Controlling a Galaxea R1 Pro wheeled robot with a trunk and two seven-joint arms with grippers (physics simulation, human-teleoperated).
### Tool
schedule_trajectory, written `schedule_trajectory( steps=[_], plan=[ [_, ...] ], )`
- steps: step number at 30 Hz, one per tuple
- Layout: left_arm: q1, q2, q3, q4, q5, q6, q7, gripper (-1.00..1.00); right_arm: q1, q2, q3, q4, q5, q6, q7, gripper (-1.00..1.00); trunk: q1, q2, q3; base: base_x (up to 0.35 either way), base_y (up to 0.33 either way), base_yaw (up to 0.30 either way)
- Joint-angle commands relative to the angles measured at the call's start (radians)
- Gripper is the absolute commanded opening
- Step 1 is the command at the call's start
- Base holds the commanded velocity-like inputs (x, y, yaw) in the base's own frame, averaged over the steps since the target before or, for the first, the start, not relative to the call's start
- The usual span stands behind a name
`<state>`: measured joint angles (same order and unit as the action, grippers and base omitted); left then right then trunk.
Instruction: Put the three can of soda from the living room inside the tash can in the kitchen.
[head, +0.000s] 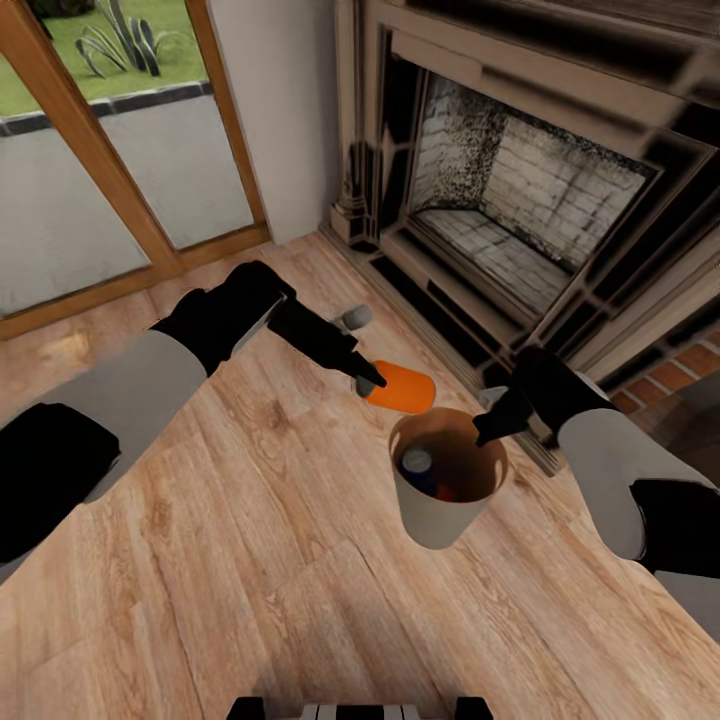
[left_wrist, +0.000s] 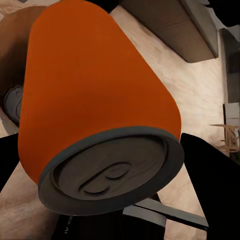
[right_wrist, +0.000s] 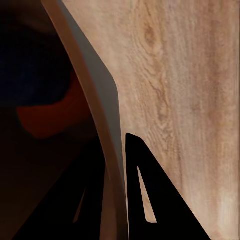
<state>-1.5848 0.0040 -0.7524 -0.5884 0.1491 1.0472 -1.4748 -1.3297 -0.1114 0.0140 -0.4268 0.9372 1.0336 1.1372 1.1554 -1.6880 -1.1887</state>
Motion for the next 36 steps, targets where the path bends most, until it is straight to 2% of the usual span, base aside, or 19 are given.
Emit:
schedule_trajectory(
  steps=[1,2,3,6,10,15,16,18,19,20,26,33,36],
  plan=[
    [0.000,-0.019,-0.002,0.000,-0.002,0.000,0.007,-1.00,0.000,0.004,-0.003,0.000,-0.016,0.014,0.004,-1.00,0.000,0.000,0.000,0.000,0.000,0.000],
    [0.000,-0.028,-0.003,0.000,-0.002,0.000,0.011,-1.00,0.000,0.007,-0.003,0.000,-0.016,0.014,0.004,-1.00,0.000,0.000,0.000,0.000,0.000,0.000],
    [0.000,-0.053,-0.004,0.001,-0.001,0.000,0.022,-1.00,0.000,0.014,-0.003,0.000,-0.016,0.014,0.004,-1.00,0.000,0.000,0.000,0.000,0.000,0.000],
    [0.000,-0.082,-0.005,0.001,-0.001,0.000,0.035,-1.00,0.000,0.024,-0.003,0.000,-0.015,0.014,0.002,-1.00,0.000,0.000,0.000,0.000,0.000,0.000],
    [0.001,-0.096,-0.005,0.001,-0.001,0.000,0.059,-1.00,0.000,0.030,-0.003,0.000,-0.015,0.014,-0.025,-1.00,0.000,0.000,0.000,0.000,0.000,0.000],
    [0.001,-0.100,-0.007,0.002,-0.003,0.000,0.070,-1.00,0.000,0.037,-0.003,0.000,-0.015,0.014,-0.043,-1.00,0.000,0.000,0.000,0.000,0.000,0.000],
    [0.006,-0.100,-0.031,0.004,-0.003,0.000,0.075,-1.00,0.000,0.040,-0.004,0.000,-0.015,0.014,-0.047,-1.00,0.000,0.000,0.000,0.000,0.000,0.000],
    [0.012,-0.099,-0.106,0.007,-0.002,0.000,0.078,-1.00,0.000,0.041,-0.005,0.000,-0.015,0.014,-0.049,-1.00,0.000,0.000,0.000,0.000,0.000,0.000],
    [0.012,-0.098,-0.125,0.008,-0.002,0.000,0.079,-1.00,0.000,0.041,-0.006,0.000,-0.015,0.014,-0.050,-1.00,0.000,0.000,0.000,0.000,0.000,0.000],
    [0.014,-0.098,-0.166,0.010,-0.002,0.000,0.079,-1.00,0.000,0.042,-0.005,0.000,-0.015,0.014,-0.050,-1.00,0.000,0.000,0.000,0.000,0.000,0.000],
    [0.015,-0.098,-0.211,0.013,-0.002,0.000,0.080,-1.00,0.000,0.043,-0.005,0.000,-0.015,0.014,-0.051,-1.00,0.000,0.000,0.000,0.000,0.000,0.000],
    [0.016,-0.103,-0.225,0.010,-0.002,0.000,0.080,-1.00,0.000,0.043,-0.006,0.000,-0.015,0.014,-0.051,-1.00,0.000,0.000,0.000,0.000,0.000,0.000],
    [0.016,-0.115,-0.226,0.010,-0.002,0.000,0.080,-1.00,0.000,0.043,-0.006,0.000,-0.015,0.014,-0.051,-1.00,0.000,0.000,0.000,0.000,0.000,0.000]
  ],
)
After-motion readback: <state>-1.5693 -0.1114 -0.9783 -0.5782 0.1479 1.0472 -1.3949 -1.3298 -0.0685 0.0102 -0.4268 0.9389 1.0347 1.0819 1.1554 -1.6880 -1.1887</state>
